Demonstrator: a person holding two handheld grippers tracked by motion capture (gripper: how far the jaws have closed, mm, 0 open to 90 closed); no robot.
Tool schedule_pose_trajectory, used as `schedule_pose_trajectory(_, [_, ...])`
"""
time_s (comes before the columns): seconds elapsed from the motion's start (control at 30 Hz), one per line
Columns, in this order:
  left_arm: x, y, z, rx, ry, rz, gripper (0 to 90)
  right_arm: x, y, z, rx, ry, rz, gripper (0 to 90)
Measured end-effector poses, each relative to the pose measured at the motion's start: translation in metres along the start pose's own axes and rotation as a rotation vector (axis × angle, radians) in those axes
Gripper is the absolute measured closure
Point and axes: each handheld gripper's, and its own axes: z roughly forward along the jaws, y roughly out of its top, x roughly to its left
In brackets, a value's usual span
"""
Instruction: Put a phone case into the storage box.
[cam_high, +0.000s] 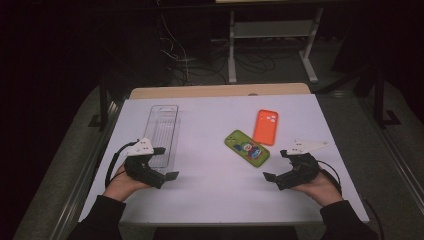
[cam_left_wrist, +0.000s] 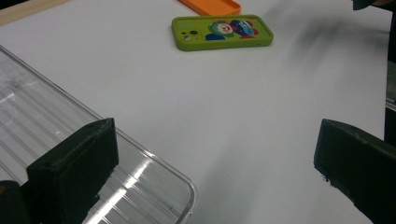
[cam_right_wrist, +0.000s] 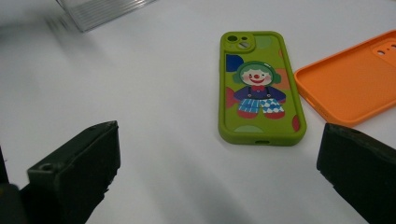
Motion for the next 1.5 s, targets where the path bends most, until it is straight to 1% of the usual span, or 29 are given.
schedule_pose_trajectory(0.13, [0.000,0.000,0.001,0.004,0.000,0.000,0.0,-0.001,0.001,0.001,0.015,-0.008,0.002,0.0])
schedule_pose_trajectory(0.2, [-0.001,0.001,0.002,0.007,-0.003,-0.011,0.0,-0.001,0.002,0.002,0.019,-0.008,0.006,0.0])
schedule_pose_trajectory(0.27, [0.000,0.002,0.002,0.013,-0.003,-0.001,0.0,-0.002,0.007,0.003,0.022,-0.014,0.006,0.0])
schedule_pose_trajectory(0.37, [0.000,0.002,0.002,0.016,-0.003,0.002,0.0,-0.004,0.013,0.007,0.034,-0.023,0.007,0.0])
schedule_pose_trajectory(0.4, [0.001,0.001,0.001,0.029,0.000,0.017,0.0,-0.005,0.015,0.008,0.036,-0.025,0.006,0.0])
schedule_pose_trajectory(0.43, [0.000,0.001,0.001,0.025,-0.002,0.016,0.0,-0.006,0.016,0.010,0.040,-0.026,0.016,0.0])
schedule_pose_trajectory(0.47, [0.001,0.001,0.000,0.025,-0.003,0.020,0.0,-0.007,0.018,0.011,0.035,-0.025,0.013,0.0])
schedule_pose_trajectory(0.53, [0.000,0.002,0.000,0.013,-0.004,0.012,0.0,-0.008,0.022,0.014,0.038,-0.026,0.016,0.0])
schedule_pose_trajectory(0.67, [0.000,0.002,0.001,0.015,-0.003,-0.002,0.0,-0.011,0.028,0.021,0.046,-0.033,0.023,0.0])
schedule_pose_trajectory(0.73, [0.000,0.002,0.002,0.024,-0.001,0.004,0.0,-0.014,0.032,0.025,0.049,-0.034,0.022,0.0])
schedule_pose_trajectory(0.87, [-0.001,0.002,0.003,0.019,-0.002,0.007,0.0,-0.018,0.038,0.028,0.052,-0.043,0.038,0.0])
schedule_pose_trajectory(0.9, [-0.002,0.002,0.003,0.018,-0.001,0.006,0.0,-0.021,0.043,0.030,0.050,-0.050,0.046,0.0])
schedule_pose_trajectory(0.93, [-0.002,0.003,0.003,0.020,-0.004,0.008,0.0,-0.022,0.044,0.031,0.047,-0.052,0.041,0.0])
schedule_pose_trajectory(1.0, [-0.002,0.003,0.003,0.021,-0.004,0.013,0.0,-0.024,0.049,0.032,0.041,-0.052,0.053,0.0])
schedule_pose_trajectory(1.03, [-0.002,0.004,0.003,0.021,-0.006,0.019,0.0,-0.025,0.051,0.033,0.038,-0.054,0.053,0.0])
schedule_pose_trajectory(1.07, [-0.002,0.004,0.003,0.016,-0.006,0.012,0.0,-0.025,0.053,0.034,0.039,-0.055,0.055,0.0])
schedule_pose_trajectory(1.17, [-0.003,0.004,0.003,0.026,-0.007,0.011,0.0,-0.027,0.056,0.038,0.048,-0.059,0.047,0.0])
schedule_pose_trajectory(1.2, [-0.003,0.004,0.003,0.025,-0.007,0.014,0.0,-0.029,0.060,0.042,0.052,-0.053,0.054,2.8])
schedule_pose_trajectory(1.23, [-0.004,0.004,0.002,0.025,-0.008,0.011,0.0,-0.031,0.061,0.044,0.047,-0.052,0.060,3.5])
schedule_pose_trajectory(1.27, [-0.004,0.004,0.002,0.021,-0.008,0.010,0.0,-0.031,0.063,0.045,0.051,-0.052,0.081,4.4])
schedule_pose_trajectory(1.3, [-0.004,0.004,0.003,0.017,-0.009,0.006,0.0,-0.033,0.065,0.048,0.047,-0.054,0.070,5.9])
schedule_pose_trajectory(1.33, [-0.004,0.004,0.003,0.014,-0.008,0.001,0.0,-0.035,0.066,0.050,0.058,-0.059,0.075,7.0])
schedule_pose_trajectory(1.37, [-0.005,0.004,0.003,0.010,-0.008,-0.003,0.0,-0.036,0.068,0.052,0.066,-0.062,0.090,8.7])
schedule_pose_trajectory(1.4, [-0.005,0.004,0.003,0.005,-0.007,-0.004,0.0,-0.038,0.070,0.054,0.071,-0.069,0.087,11.4])
schedule_pose_trajectory(1.43, [-0.004,0.005,0.002,0.005,-0.006,0.009,0.0,-0.040,0.071,0.055,0.071,-0.078,0.084,13.4])
schedule_pose_trajectory(1.5, [-0.003,0.004,0.002,0.008,-0.006,0.009,0.0,-0.043,0.075,0.058,0.079,-0.080,0.111,16.3])
